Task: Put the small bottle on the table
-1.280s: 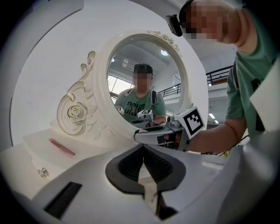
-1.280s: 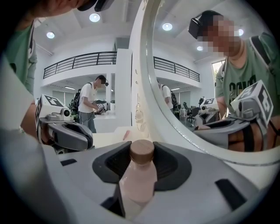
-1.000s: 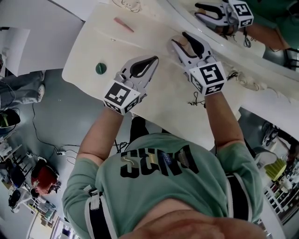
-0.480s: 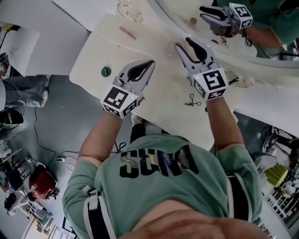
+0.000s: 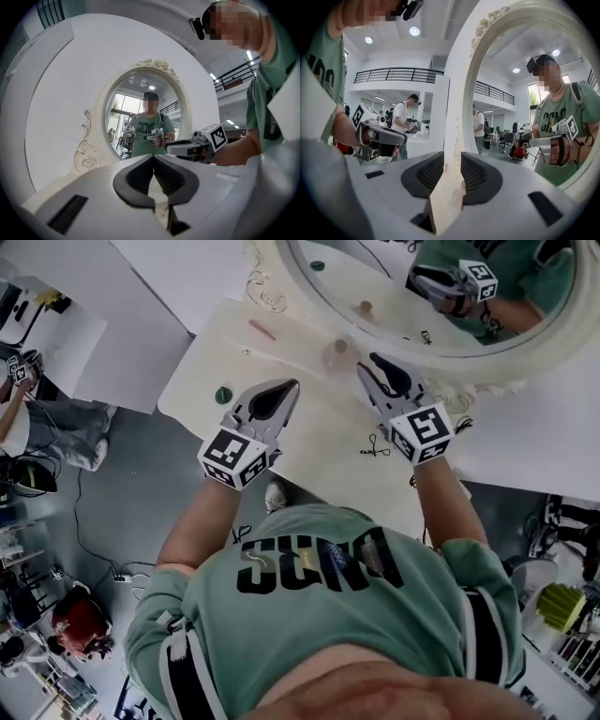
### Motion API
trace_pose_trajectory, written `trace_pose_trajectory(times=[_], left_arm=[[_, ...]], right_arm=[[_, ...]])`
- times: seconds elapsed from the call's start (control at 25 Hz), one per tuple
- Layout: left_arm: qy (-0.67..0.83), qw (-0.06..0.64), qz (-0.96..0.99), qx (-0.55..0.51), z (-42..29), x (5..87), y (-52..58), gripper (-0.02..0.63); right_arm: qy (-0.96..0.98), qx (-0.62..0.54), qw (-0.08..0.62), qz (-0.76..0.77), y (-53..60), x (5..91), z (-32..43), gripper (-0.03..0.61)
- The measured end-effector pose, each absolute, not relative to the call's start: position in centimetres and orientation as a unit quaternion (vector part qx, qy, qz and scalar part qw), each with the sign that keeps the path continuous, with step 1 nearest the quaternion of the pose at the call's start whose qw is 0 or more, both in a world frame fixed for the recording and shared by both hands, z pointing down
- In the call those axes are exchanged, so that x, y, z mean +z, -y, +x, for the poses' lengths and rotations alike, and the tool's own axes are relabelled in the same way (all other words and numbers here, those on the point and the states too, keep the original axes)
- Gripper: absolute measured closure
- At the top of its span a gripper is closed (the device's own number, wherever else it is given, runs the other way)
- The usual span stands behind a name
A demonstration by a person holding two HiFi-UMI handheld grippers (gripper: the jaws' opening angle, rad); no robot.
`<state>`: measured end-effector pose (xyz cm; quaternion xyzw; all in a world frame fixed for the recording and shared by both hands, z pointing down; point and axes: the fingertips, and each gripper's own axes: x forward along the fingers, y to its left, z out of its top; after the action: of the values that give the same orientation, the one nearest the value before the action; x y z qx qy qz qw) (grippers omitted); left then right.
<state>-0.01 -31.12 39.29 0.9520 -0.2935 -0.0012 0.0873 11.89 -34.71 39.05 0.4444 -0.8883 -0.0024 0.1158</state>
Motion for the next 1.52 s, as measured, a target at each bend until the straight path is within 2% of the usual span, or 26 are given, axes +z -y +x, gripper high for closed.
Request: trace_pose_trajectory(times=[0.36, 0.64, 0.96, 1.52], left_arm=[[0.289, 0.073, 0.954, -0.015, -1.5, 31.6, 24.5, 0.604], [0.289, 0.062, 0.955, -0.02, -2.4, 31.4, 22.2, 0.604], [0.292, 0.093, 0.951, -0.029, -2.7, 32.6, 20.6, 0.604], [0.299, 0.102, 0.949, -0.022, -3.2, 33.3, 21.1, 0.604]], right_arm=[[0.89, -0.008, 0.117, 0.441, 27.1, 32.1, 11.5, 0.504], [0.89, -0.02, 0.103, 0.444, 24.5, 31.8, 11.7, 0.54], [0.899, 0.003, 0.104, 0.425, 22.4, 33.1, 11.3, 0.581], [0.902, 0.039, 0.079, 0.423, 22.5, 33.4, 12.0, 0.584]])
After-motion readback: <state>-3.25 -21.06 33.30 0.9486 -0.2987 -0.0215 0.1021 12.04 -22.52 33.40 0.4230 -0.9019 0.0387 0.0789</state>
